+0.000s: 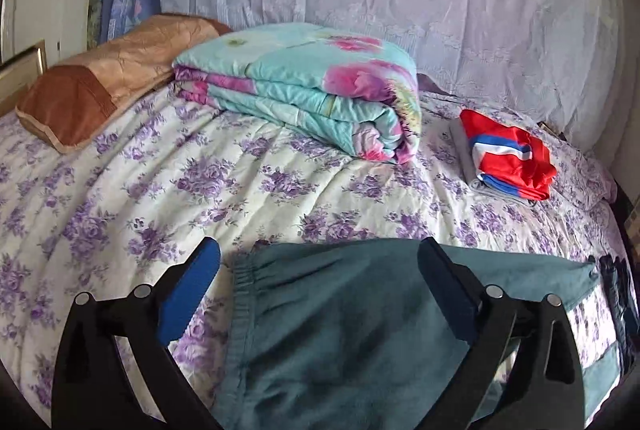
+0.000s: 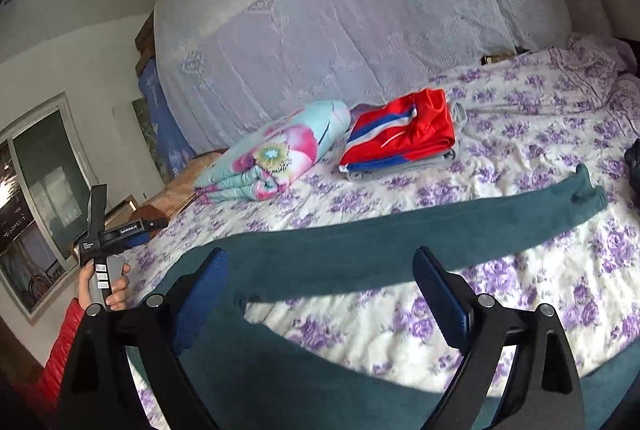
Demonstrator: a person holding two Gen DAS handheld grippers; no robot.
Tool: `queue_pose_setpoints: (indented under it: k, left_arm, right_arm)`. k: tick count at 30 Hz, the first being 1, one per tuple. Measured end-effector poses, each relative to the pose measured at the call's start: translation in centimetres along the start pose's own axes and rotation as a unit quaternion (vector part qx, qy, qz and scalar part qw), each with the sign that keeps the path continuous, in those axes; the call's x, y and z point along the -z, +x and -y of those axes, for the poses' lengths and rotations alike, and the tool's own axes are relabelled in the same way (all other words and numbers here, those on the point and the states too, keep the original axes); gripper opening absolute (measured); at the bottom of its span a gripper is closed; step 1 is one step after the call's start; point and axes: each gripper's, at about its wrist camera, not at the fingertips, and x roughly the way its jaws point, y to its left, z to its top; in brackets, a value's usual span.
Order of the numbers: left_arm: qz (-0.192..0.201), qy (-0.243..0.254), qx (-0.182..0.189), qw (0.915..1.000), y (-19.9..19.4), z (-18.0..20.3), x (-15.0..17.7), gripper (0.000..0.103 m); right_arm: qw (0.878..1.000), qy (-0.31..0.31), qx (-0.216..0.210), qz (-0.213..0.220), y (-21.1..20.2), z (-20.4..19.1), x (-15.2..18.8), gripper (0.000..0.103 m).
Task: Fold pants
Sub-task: 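Lay the pants flat and open both grippers, smoothing the legs straight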
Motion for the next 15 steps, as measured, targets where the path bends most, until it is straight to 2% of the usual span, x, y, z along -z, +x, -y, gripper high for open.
queue_pose_setpoints:
  k: [1,4,6,8,9,11,15]
  left_arm:
    - [-0.011,-0.022,0.0,0.9997,1.1,-1.0,-0.3,0.096]
    - [-0.045,-0.078,0.035,0.9953,3.8,-4.3,-0.2,0.096]
    - [-0.063,-0.09,0.056,0.9923,5.1,-5.9,0.6,0.096]
    - [-0.104,-0.087,0.057,0.9891,6.6,-6.5,1.1,0.093]
    - [-0.115,-0.084,0.056,0.9882,7.1,-6.7,1.1,0.089]
    - [-0.132,-0.082,0.051,0.9866,7.9,-6.6,1.3,0.073]
    - [-0.136,-0.061,0.054,0.9874,8.2,-6.0,1.6,0.051]
  right_arm:
    - [1.0,-0.003,0.008,0.006,0.4,0.0,0.3,0.094]
    - [0.999,0.004,0.025,0.019,1.6,1.1,1.8,0.094]
    - [0.999,0.028,0.013,-0.008,2.6,2.3,2.1,0.094]
    - [0.998,0.06,-0.002,-0.018,2.9,3.5,2.1,0.094]
    - [0.997,0.079,-0.007,-0.02,3.0,4.2,2.3,0.094]
    - [0.992,0.119,-0.016,-0.023,3.2,5.5,2.5,0.094]
    - [0.984,0.177,-0.028,-0.018,3.1,7.3,2.8,0.094]
